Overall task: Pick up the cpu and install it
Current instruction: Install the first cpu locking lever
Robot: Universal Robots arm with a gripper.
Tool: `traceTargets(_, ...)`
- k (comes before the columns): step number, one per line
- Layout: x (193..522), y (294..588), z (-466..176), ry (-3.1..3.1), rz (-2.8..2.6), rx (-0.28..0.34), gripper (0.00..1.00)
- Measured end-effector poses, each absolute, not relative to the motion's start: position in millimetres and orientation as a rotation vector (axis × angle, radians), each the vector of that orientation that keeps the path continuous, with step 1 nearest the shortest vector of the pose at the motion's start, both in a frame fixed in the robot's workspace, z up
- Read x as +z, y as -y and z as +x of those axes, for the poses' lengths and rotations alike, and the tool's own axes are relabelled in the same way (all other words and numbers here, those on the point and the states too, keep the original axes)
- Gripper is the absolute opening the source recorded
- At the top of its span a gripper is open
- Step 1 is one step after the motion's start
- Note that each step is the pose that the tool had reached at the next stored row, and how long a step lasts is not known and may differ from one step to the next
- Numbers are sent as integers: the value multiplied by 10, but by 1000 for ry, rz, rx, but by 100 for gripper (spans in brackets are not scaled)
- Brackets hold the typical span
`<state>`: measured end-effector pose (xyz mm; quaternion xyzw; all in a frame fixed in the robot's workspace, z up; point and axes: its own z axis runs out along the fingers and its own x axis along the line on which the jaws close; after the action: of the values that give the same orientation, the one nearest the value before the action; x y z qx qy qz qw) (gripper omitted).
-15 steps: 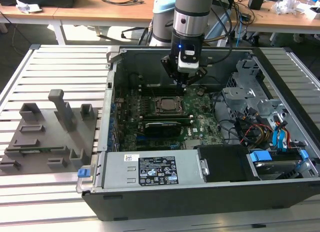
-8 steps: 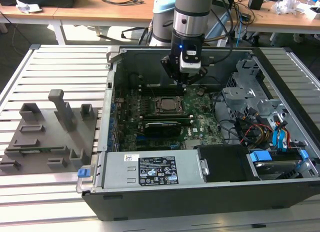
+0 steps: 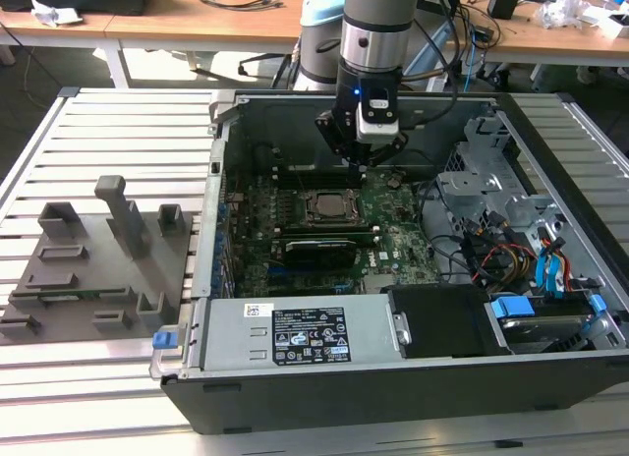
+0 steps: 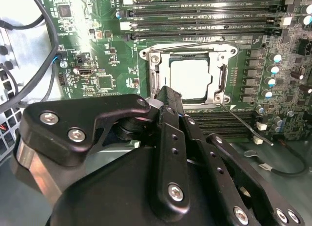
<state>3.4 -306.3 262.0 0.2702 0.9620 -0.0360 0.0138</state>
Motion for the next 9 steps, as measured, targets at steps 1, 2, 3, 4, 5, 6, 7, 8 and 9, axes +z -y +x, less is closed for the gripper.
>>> traceTargets(1,2620,3063,34,-2999,830,-112,11)
traceTargets(2,2620,3063,34,-3001,822,-112,11)
traceTargets(3,2620,3063,34,-3003,815,-112,11)
traceTargets(4,2620,3063,34,-3004,809,-112,11)
traceTargets(5,2620,3063,34,-3006,802,-111,11)
traceTargets(6,2620,3063,34,-3008,795,-111,11)
traceTargets(7,2620,3063,34,-3010,786,-111,11)
traceTargets(8,2620,3063,34,-3013,771,-111,11)
traceTargets(9,2620,3063,33,-3017,757,-111,11)
